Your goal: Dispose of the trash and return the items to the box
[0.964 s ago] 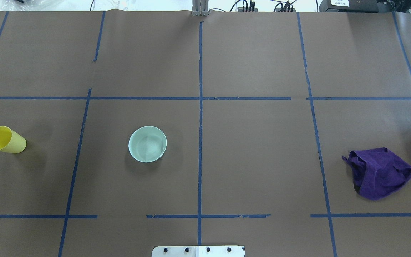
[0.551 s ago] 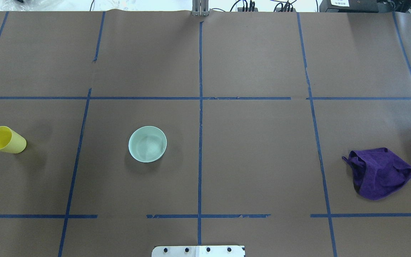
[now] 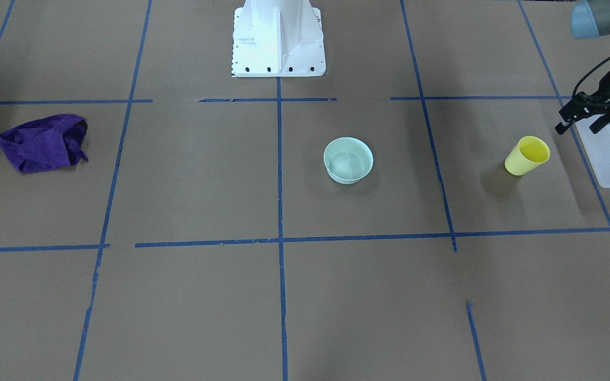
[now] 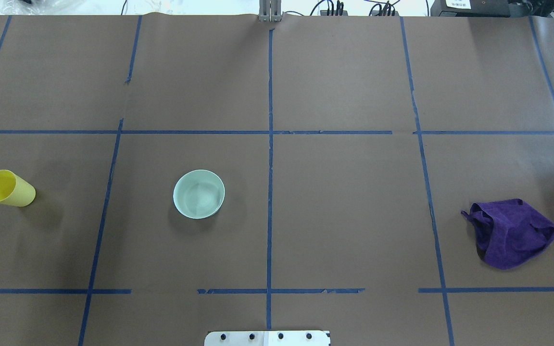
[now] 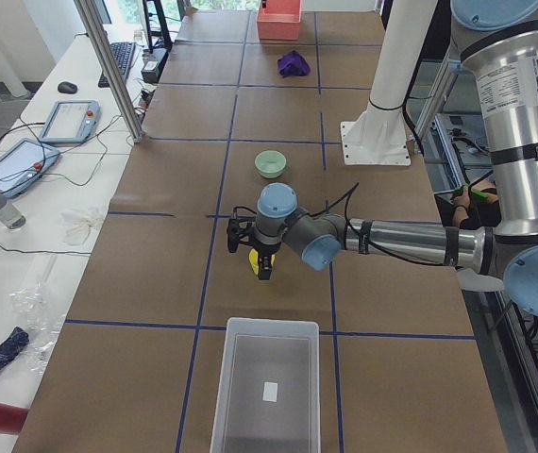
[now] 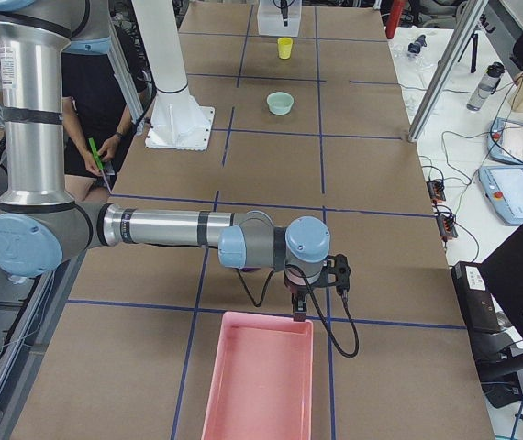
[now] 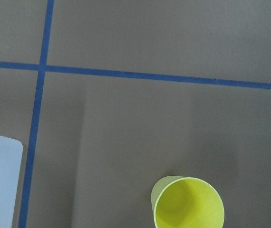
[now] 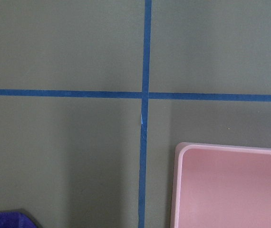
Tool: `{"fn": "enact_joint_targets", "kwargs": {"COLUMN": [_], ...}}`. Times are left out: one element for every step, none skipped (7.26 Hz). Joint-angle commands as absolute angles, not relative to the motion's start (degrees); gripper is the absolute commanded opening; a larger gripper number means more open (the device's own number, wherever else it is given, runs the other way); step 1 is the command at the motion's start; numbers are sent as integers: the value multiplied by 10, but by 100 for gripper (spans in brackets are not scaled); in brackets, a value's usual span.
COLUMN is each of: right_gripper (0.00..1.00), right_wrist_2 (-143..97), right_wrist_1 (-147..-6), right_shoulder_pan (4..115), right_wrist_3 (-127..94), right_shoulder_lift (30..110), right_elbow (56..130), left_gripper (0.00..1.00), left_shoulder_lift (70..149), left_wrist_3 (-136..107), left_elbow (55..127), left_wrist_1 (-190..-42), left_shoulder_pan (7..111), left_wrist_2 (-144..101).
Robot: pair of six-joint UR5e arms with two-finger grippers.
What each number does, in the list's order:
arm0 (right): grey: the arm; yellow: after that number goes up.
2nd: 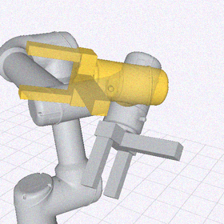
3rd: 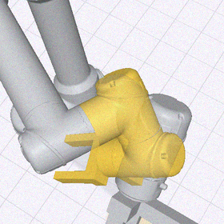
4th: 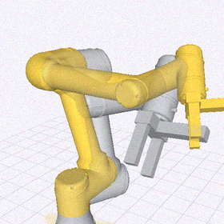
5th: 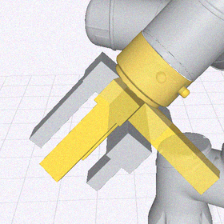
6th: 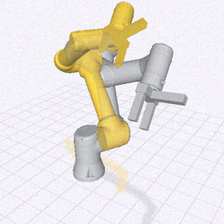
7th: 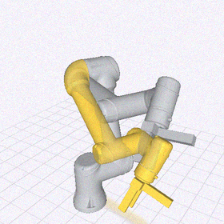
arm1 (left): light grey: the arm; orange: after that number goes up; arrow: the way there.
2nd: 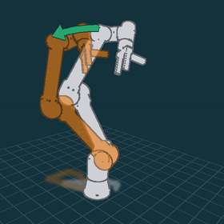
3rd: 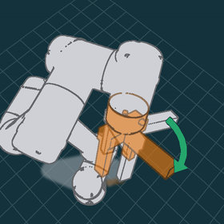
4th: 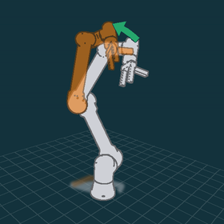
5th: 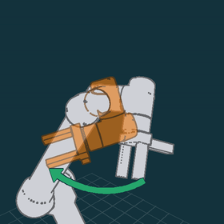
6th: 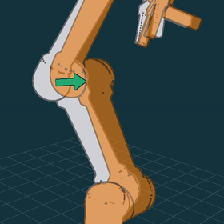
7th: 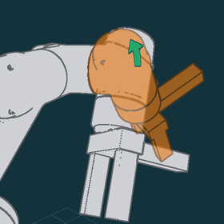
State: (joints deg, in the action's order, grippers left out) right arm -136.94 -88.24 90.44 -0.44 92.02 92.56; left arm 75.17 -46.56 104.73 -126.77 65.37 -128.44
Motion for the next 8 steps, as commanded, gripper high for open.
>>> {"fn": "enact_joint_targets", "kwargs": {"right_gripper": [100, 100, 100, 100, 100, 100, 100, 100], "right_wrist_2": [-1370, -1370, -1370, -1370, -1370, -1370, -1370, -1370], "right_wrist_1": [-882, -882, -882, -882, -882, -882, -882, -882], "right_shoulder_pan": [904, 904, 904, 904, 904, 904, 904, 904], "right_wrist_3": [-4, -4, -4, -4, -4, -4, -4, -4], "right_shoulder_lift": [921, 920, 920, 920, 920, 920, 920, 920], "right_elbow": [926, 925, 925, 925, 925, 925, 925, 925], "left_gripper": [99, 99, 99, 98, 98, 96, 93, 83], "left_shoulder_lift": [765, 772, 776, 787, 791, 794, 794, 794], "left_wrist_3": [-504, -505, -507, -508, -509, -508, -508, -508], "left_elbow": [1014, 1008, 1004, 987, 982, 976, 975, 971], "left_wrist_1": [-1305, -1305, -1305, -1306, -1305, -1306, -1306, -1306], "left_shoulder_pan": [620, 615, 604, 599, 590, 586, 585, 582], "left_wrist_2": [-1273, -1273, -1272, -1272, -1257, -1252, -1252, -1252]}}
